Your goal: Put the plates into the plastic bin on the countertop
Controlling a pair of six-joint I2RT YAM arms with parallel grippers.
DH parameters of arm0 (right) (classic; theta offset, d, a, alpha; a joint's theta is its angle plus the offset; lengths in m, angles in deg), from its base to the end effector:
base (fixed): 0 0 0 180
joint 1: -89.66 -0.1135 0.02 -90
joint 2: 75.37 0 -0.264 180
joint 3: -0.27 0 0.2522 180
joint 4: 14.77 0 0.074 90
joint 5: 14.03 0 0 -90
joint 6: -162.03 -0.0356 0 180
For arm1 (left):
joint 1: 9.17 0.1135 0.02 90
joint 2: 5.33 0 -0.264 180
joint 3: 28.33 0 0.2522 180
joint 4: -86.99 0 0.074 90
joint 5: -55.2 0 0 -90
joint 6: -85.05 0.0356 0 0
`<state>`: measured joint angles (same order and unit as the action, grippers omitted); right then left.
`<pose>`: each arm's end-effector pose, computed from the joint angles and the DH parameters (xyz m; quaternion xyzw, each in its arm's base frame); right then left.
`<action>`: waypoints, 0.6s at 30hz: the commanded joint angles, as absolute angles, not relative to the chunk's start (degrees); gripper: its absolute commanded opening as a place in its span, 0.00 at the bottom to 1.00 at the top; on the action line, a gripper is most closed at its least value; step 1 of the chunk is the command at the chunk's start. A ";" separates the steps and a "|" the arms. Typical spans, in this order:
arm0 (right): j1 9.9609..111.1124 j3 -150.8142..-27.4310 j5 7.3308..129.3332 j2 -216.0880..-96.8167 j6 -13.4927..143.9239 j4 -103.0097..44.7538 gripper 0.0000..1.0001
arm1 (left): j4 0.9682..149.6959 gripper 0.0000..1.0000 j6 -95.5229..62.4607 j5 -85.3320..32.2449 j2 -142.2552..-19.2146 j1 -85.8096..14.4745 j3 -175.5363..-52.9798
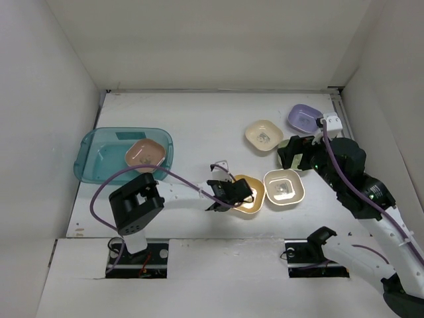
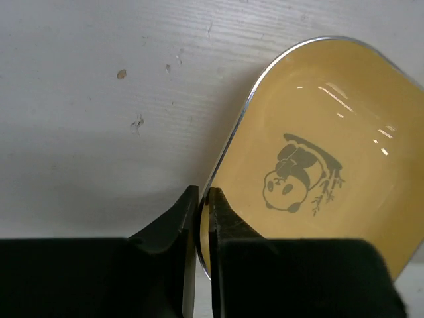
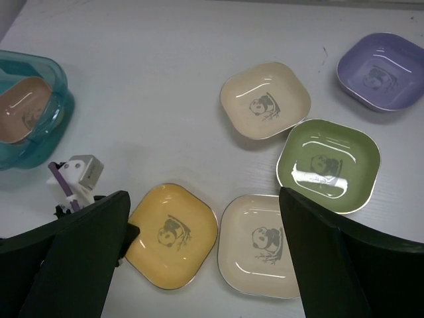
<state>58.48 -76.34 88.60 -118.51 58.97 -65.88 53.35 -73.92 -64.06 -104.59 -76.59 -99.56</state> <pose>0.1250 0.0665 0.4002 -0.0622 0.8025 0.1387 0.5770 0.1447 -0.3026 0.1631 -0.0745 0.9372 -0.1289 0.3153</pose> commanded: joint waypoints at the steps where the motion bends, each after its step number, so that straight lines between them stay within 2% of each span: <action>1: 58.73 -77.56 87.75 -118.61 58.76 -63.69 1.00 | 43.10 0.00 -79.65 -69.15 -103.25 -76.32 -98.43; 5: 58.73 -77.04 86.61 -119.14 58.76 -62.55 1.00 | 40.27 0.00 -78.71 -71.71 -97.02 -71.41 -96.85; 12: 58.73 -76.51 84.94 -120.72 58.76 -60.79 1.00 | 42.99 0.00 -63.33 -73.31 -80.40 -52.61 -100.35; 16: 58.73 -75.98 83.63 -121.95 58.76 -58.77 1.00 | 53.43 0.00 -50.85 -59.88 -75.38 -30.07 -100.36; 18: 58.73 -75.98 83.10 -122.66 58.76 -58.24 1.00 | 54.24 0.00 -50.83 -56.26 -74.76 -25.01 -100.97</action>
<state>58.48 -76.32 85.01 -122.33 58.97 -63.25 50.79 -57.53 -62.92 -76.09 -31.98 -99.36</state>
